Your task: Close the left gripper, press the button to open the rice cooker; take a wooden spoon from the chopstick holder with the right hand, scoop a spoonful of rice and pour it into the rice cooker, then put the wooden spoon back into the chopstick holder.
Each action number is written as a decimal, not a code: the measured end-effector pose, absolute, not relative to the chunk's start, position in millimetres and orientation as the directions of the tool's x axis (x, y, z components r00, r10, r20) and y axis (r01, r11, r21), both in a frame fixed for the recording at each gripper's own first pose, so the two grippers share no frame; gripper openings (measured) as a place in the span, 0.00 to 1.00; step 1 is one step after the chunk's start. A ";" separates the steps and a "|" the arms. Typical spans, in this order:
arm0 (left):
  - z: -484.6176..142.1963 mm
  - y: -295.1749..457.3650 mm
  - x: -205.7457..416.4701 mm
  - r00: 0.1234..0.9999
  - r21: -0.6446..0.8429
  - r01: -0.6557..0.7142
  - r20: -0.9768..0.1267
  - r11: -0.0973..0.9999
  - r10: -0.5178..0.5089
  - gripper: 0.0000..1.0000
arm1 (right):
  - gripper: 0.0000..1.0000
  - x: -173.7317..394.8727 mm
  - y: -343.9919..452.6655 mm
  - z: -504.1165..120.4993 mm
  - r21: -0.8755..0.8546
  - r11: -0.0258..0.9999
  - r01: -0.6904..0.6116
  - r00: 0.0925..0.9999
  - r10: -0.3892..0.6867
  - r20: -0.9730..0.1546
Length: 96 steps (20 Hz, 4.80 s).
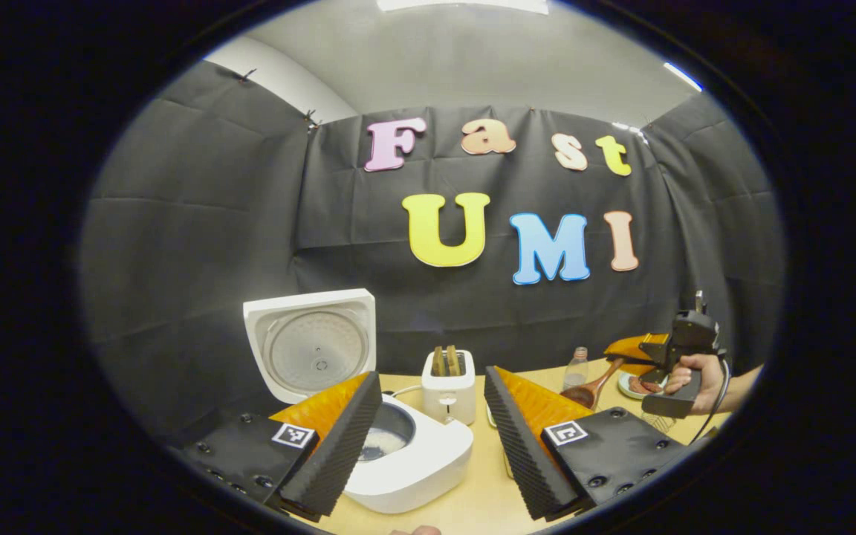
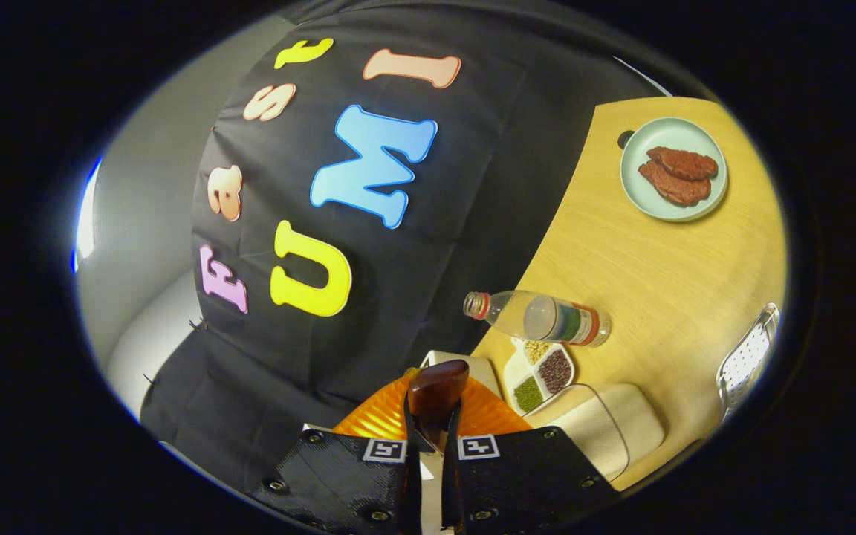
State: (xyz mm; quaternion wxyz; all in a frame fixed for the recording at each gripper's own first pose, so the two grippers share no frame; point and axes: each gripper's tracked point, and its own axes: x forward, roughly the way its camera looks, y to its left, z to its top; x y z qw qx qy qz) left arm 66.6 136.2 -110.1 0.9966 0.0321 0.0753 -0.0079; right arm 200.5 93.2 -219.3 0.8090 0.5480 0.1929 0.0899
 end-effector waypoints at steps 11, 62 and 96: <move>-120.8 188.5 53.9 0.986 0.050 0.050 -0.159 0.997 -0.041 0.95 | 0.11 209.1 235.4 -142.7 0.907 0.400 -0.133 0.837 0.536 -0.114; -125.6 249.4 2.1 0.989 0.086 0.009 -0.148 0.996 0.004 0.97 | 0.11 188.7 506.7 -137.4 0.318 0.632 -0.706 0.609 0.772 -0.181; -97.2 41.3 26.7 0.987 0.119 0.088 -0.144 0.989 -0.070 0.94 | 0.11 141.0 -8.3 -113.0 0.536 0.819 -0.203 0.912 0.357 -0.200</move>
